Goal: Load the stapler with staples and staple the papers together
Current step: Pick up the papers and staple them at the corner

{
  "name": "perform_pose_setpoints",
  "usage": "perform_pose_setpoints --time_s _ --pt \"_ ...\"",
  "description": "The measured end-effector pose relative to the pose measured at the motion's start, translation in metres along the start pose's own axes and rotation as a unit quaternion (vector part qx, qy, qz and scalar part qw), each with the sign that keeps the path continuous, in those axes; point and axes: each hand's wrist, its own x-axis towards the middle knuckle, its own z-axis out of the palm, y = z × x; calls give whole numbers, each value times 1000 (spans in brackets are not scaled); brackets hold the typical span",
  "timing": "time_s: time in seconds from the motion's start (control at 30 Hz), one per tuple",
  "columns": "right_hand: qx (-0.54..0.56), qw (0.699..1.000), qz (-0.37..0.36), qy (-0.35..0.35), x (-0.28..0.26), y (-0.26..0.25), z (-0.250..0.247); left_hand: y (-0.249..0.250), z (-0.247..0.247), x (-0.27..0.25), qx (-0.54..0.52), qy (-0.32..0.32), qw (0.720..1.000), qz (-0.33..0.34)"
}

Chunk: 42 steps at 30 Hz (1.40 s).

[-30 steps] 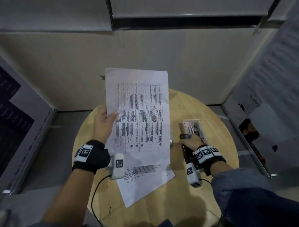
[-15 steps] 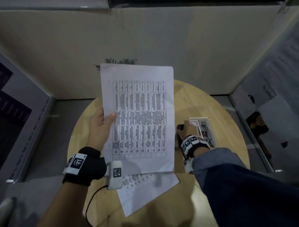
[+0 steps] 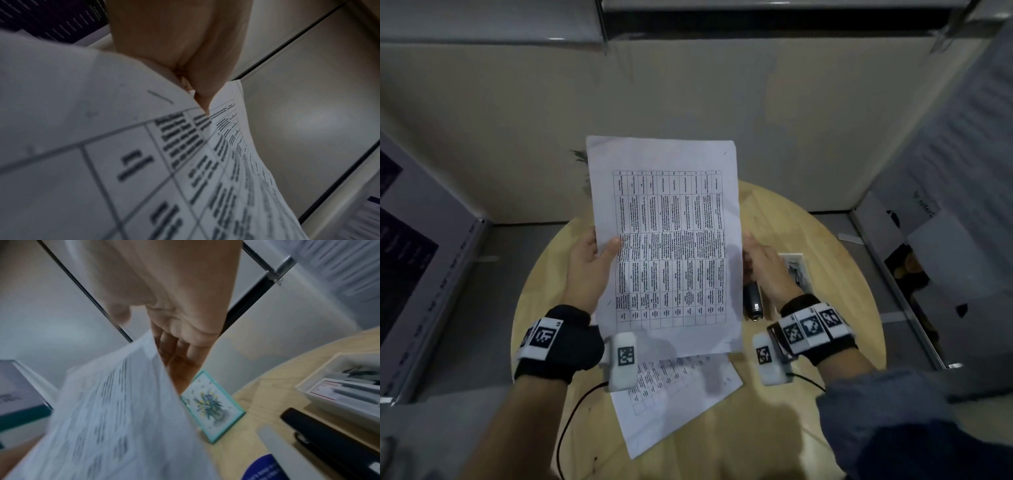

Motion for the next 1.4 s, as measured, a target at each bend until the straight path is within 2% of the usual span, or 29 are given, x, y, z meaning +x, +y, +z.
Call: perform_pose_setpoints --time_s 0.07,0.13,0.2,0.23,0.27,0.3,0.37,0.4,0.53,0.6,0.67,0.73,0.8,0.83,0.87,0.97,1.07,1.17,1.27,1.4 --pt "2 997 -80 3 -13 -10 -2 11 6 -2 25 -4 999 19" --pt "21 991 -128 37 -21 -18 -3 19 12 -3 114 15 992 54" --pt "0 986 -156 62 -25 -24 -2 29 21 -10 286 44 947 140" --pt "-29 982 -173 75 -31 -30 1 34 27 -15 333 47 924 184" --pt "-50 976 -196 82 -33 -32 4 41 36 -22 332 26 922 199" --pt "-70 970 -216 85 -37 -36 9 48 46 -31 298 -18 936 187" --pt "-110 957 -261 64 -47 -45 19 58 65 -50 197 -105 967 123" --pt "-129 951 -278 40 -53 -49 24 63 72 -57 164 -124 973 104" --pt "-168 944 -275 -73 -68 -59 26 68 73 -62 159 -122 967 159" --pt "-178 930 -318 -41 -73 -65 16 70 62 -61 188 -124 959 173" --pt "-216 888 -402 61 -76 -76 4 79 55 -65 220 -149 948 173" --pt "-309 812 -471 150 -76 -89 -7 93 53 -72 274 -183 928 174" --pt "-407 757 -480 177 -75 -100 -14 105 51 -75 288 -211 918 173" --pt "-439 754 -462 160 -75 -104 -17 108 49 -74 276 -220 920 170" --pt "-448 769 -437 131 -77 -108 -20 114 47 -74 261 -227 924 164" --pt "-371 848 -376 49 -84 -116 -30 131 43 -81 245 -250 923 156" --pt "-283 891 -355 -9 -98 -127 -38 154 42 -94 226 -294 917 144" --pt "-135 931 -317 -117 -113 -134 -44 175 38 -105 217 -352 905 98" --pt "-40 947 -273 -163 -121 -136 -48 188 36 -110 194 -380 901 76" --pt "-20 951 -265 -161 -125 -136 -51 193 41 -115 184 -377 905 72"
